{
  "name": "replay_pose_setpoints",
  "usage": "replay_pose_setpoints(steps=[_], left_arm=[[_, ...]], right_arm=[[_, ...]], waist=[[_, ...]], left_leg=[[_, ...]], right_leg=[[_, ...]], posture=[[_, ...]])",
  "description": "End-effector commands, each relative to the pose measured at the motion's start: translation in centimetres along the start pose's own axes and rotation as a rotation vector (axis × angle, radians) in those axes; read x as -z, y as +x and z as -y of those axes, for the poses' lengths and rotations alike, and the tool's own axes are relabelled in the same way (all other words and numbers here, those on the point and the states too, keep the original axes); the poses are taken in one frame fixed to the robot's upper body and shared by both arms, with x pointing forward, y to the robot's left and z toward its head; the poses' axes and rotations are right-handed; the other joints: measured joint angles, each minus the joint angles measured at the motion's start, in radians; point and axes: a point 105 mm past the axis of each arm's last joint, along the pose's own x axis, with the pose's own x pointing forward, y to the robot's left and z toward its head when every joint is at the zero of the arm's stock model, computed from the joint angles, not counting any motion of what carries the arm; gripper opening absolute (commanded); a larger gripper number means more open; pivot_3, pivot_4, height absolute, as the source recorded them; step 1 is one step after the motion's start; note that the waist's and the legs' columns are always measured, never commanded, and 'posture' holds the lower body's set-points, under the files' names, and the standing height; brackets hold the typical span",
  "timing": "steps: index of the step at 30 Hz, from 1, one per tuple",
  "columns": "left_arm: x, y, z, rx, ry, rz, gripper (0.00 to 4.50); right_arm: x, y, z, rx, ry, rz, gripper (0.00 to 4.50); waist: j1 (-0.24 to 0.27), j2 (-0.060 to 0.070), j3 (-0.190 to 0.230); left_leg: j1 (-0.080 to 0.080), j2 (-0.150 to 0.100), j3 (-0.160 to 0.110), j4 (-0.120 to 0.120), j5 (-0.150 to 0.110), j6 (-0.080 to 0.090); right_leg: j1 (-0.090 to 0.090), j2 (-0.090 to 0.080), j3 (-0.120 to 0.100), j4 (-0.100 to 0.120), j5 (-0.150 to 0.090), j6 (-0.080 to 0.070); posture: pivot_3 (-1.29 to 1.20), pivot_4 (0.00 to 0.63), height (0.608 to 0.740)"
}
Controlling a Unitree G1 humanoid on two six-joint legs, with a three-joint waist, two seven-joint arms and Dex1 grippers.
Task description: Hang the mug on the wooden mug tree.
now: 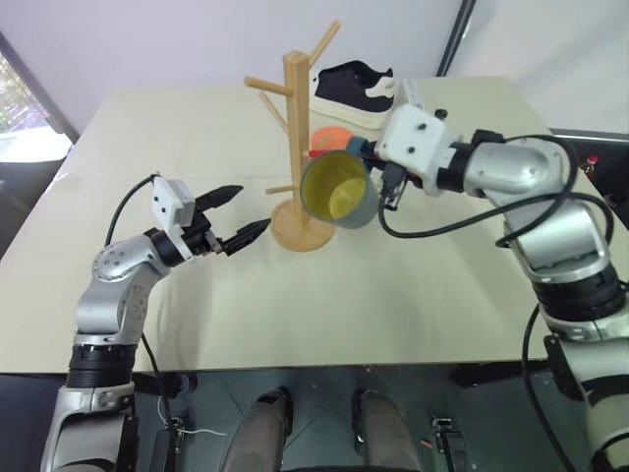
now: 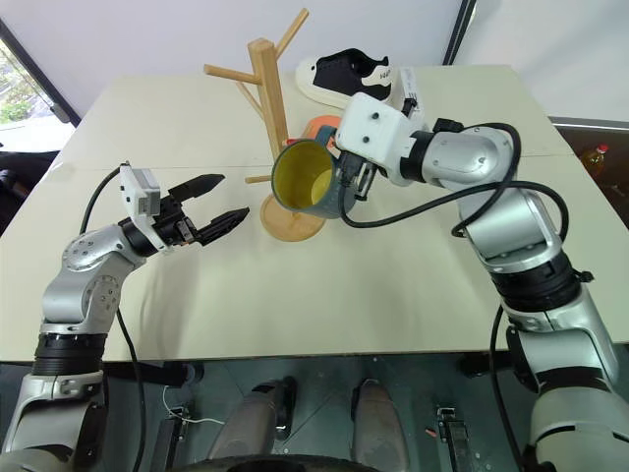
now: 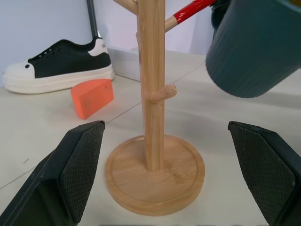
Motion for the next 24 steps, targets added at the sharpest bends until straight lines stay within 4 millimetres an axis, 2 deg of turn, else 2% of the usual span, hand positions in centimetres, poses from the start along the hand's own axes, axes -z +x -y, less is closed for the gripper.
replay_pose_setpoints(steps=[1,10,24], left_arm=[[-1.3,-0.4,-0.4,-0.013,0.038,0.034,4.5],[-1.7,-0.5,-0.4,-0.02,0.038,0.047,4.5],[-1.7,-0.6,-0.4,-0.029,0.042,0.05,4.5]], right_arm=[[-1.5,0.2,1.2,0.034,-0.047,0.026,0.04],[-1.6,1.8,1.1,0.0,-0.058,0.018,0.04],[-1.5,3.1,0.7,-0.027,-0.07,0.007,0.04]], waist=[[-0.001,0.0,0.0],[-0.003,0.0,0.0],[-0.004,0.0,0.0]], left_leg=[[0.0,0.0,0.0,0.0,0.0,0.0],[0.002,0.0,0.0,0.0,0.0,0.0],[0.003,0.0,0.0,0.0,0.0,-0.001]], right_leg=[[0.0,0.0,0.0,0.0,0.0,0.0],[0.0,0.001,0.001,0.002,0.0,0.0],[0.0,0.001,0.001,0.004,0.0,0.0]], posture=[[0.0,0.15,0.74],[0.0,0.15,0.74],[0.0,0.15,0.74]])
